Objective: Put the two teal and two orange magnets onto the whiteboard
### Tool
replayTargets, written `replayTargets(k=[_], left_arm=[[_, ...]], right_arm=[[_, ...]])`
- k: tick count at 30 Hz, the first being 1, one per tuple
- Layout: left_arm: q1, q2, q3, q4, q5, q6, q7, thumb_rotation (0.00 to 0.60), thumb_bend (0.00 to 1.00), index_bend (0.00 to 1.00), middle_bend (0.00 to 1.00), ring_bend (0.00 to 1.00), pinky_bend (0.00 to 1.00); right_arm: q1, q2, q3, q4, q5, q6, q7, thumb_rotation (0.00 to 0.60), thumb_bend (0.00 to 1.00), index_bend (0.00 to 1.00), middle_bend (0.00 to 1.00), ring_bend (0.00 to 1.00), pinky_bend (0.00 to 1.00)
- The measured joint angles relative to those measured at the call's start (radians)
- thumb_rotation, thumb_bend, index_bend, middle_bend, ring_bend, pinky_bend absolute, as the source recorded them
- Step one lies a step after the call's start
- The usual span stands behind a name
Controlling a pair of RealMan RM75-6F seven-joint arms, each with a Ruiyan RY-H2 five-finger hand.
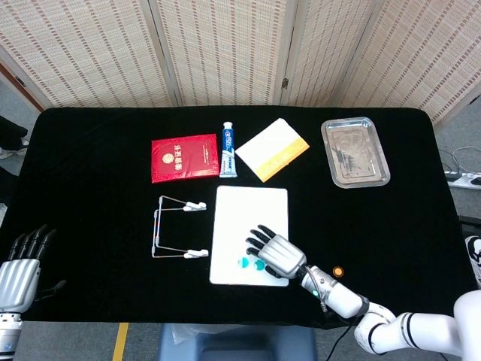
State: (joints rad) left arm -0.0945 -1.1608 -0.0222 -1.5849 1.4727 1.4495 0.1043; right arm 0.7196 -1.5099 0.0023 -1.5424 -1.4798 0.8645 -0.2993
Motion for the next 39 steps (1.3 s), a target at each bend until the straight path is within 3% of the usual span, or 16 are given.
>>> replayTargets(k=[5, 10, 20, 26, 39], left_arm=[[0.000, 0.002, 0.000, 0.000, 0.005, 0.004, -0.005, 0.600, 0.17, 0.00, 0.00, 0.00, 0.00], [-0.003, 0.003, 0.000, 0.002, 0.009, 0.000, -0.009, 0.600, 0.17, 0.00, 0.00, 0.00, 0.00], [-0.012, 0.000, -0.002, -0.005, 0.029, 0.002, -0.008, 0.600, 0.17, 0.00, 0.00, 0.00, 0.00], [-0.016, 0.001, -0.001, -0.008, 0.035, 0.001, -0.007, 0.600, 0.17, 0.00, 0.00, 0.00, 0.00], [-0.013, 0.005, 0.002, -0.012, 0.037, 0.006, -0.007, 0.600, 0.17, 0.00, 0.00, 0.00, 0.00]], right_arm=[[-0.028, 0.032, -0.002, -0.013, -0.006, 0.059, -0.006, 0.600, 0.45, 0.29, 0.16, 0.01, 0.00], [-0.091, 0.100, -0.019, -0.033, -0.015, 0.151, 0.013, 0.600, 0.44, 0.37, 0.17, 0.01, 0.00], [-0.268, 0.214, -0.113, -0.030, -0.062, 0.336, 0.098, 0.600, 0.45, 0.41, 0.17, 0.01, 0.00], [-0.334, 0.201, -0.148, 0.042, -0.076, 0.370, 0.151, 0.600, 0.45, 0.41, 0.18, 0.01, 0.00], [-0.394, 0.117, -0.155, 0.202, -0.085, 0.357, 0.235, 0.600, 0.45, 0.41, 0.18, 0.00, 0.00]])
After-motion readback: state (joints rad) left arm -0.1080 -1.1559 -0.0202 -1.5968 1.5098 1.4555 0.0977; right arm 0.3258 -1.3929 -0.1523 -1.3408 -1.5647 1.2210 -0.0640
